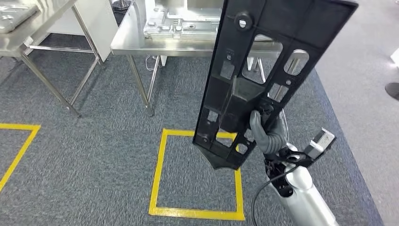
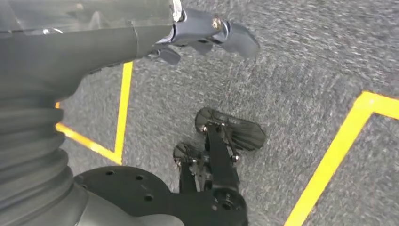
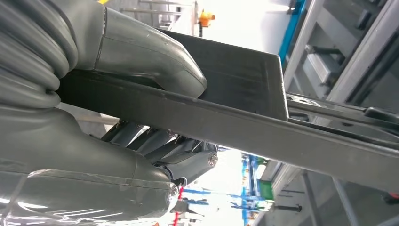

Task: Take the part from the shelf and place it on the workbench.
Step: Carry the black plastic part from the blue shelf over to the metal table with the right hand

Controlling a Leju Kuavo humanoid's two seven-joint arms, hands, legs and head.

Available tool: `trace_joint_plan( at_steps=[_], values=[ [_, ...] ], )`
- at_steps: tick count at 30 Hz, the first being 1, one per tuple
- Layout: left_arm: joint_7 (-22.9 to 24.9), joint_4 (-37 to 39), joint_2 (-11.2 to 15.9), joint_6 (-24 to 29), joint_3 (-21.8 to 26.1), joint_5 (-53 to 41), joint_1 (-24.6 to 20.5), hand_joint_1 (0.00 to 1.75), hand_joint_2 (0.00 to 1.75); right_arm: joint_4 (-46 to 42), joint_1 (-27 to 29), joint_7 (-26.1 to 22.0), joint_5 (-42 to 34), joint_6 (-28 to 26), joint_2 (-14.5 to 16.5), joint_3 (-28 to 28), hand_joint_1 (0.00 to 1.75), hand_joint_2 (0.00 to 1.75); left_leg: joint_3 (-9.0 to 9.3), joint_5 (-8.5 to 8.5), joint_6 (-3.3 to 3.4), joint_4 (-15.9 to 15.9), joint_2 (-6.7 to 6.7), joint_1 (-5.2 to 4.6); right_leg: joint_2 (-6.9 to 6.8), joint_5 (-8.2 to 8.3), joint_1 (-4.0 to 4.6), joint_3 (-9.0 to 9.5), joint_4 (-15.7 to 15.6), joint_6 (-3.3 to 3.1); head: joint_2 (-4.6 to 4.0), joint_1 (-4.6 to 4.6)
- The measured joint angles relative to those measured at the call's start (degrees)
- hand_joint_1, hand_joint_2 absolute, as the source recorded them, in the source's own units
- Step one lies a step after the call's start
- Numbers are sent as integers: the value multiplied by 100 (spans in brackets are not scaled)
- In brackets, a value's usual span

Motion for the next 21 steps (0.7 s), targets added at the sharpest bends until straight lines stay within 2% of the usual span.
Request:
trace_joint_plan(
  at_steps=[4,9,10,12,13,14,15,16,17,18,21],
  values=[
    [-8,0,-1,-2,0,0,2,0,175,-8,0,-9,22,-19,-1,-1,175,175,157,-72,92,-184,-17,39,-11,26,-17,-12,133,112,0,1],
    [-11,0,-2,-5,0,0,1,0,175,-10,-8,-12,24,-21,-1,-2,175,175,213,-84,114,-213,-20,50,-20,16,-19,-82,278,132,0,7],
    [-11,0,-1,-8,0,0,-4,0,175,-10,-17,-16,22,-21,-1,-2,175,175,232,-100,128,-218,-18,51,-22,-37,-22,-208,471,142,0,12],
    [-25,0,0,-20,0,0,-2,0,175,1,-20,-56,8,-6,-2,-5,175,175,368,-218,145,-226,-24,53,-34,-246,-53,-808,1173,192,0,21],
    [-34,0,0,-27,0,0,1,0,175,5,-20,-90,1,1,-2,-9,175,175,472,-302,144,-227,-29,56,-44,-234,-71,-1062,1349,214,0,25],
    [-42,0,-1,-37,0,0,7,0,175,8,-15,-125,-5,10,-3,-15,175,175,586,-390,128,-227,-35,59,-58,-77,-85,-1174,1238,228,0,26],
    [-45,0,-1,-44,0,0,11,0,175,7,-15,-151,-9,13,-3,-21,175,175,663,-458,104,-229,-40,62,-81,267,-88,-1088,813,219,0,27],
    [-47,0,-2,-52,0,-1,10,0,175,8,-16,-173,-15,16,-3,-27,175,175,725,-514,77,-227,-43,60,-99,497,-74,-1009,468,197,0,26],
    [-49,0,-1,-60,-1,-1,5,0,175,8,-16,-190,-19,19,-3,-31,175,175,752,-563,42,-234,-43,57,-112,658,-57,-961,241,161,0,27],
    [-50,0,1,-64,-1,-2,0,0,175,6,-15,-210,-21,16,-3,-33,175,175,774,-590,4,-234,-41,54,-114,723,-40,-948,131,116,0,27],
    [-49,0,14,-68,-2,-2,-13,0,175,-15,-17,-284,3,-17,3,-57,175,175,812,-607,-91,-137,-30,54,-87,663,-38,-852,84,-16,1,26]
  ],
)
